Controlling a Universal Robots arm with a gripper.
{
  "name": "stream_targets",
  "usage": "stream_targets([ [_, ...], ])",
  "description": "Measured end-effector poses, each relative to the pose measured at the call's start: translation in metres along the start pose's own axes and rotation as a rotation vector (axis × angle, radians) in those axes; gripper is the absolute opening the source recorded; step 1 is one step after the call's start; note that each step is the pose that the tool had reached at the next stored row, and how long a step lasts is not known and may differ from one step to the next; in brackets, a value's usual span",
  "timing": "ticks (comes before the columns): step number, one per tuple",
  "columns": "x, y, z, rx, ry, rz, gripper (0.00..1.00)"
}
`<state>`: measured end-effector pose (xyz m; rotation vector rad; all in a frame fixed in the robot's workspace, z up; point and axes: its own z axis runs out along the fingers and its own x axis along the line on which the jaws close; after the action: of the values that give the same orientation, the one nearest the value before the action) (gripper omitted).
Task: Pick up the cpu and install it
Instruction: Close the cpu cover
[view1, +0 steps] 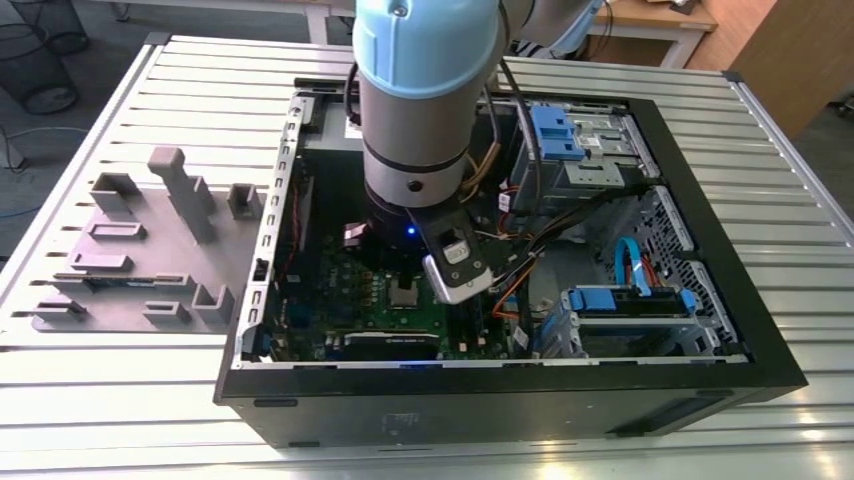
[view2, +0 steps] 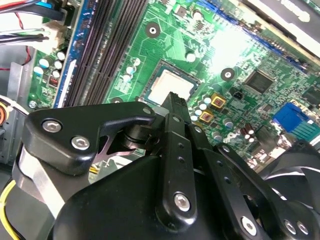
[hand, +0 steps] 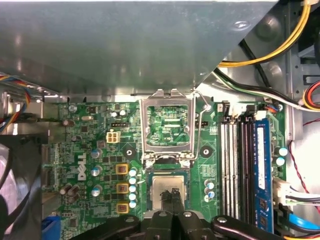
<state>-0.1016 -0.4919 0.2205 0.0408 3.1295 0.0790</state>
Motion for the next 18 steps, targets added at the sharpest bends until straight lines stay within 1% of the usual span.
stream_targets([
  [5, -0.0102, 0.0009, 0.0009, 0.0000, 0.0006, 0.000, 0.11],
  [9, -0.0175, 0.0029, 0.0017, 0.0000, 0.0016, 0.000, 0.11],
  [15, -0.0248, 0.0086, 0.0033, 0.0000, 0.0018, 0.000, 0.11],
  [18, -0.0309, 0.0113, 0.0043, 0.0000, 0.0020, 0.000, 0.11],
])
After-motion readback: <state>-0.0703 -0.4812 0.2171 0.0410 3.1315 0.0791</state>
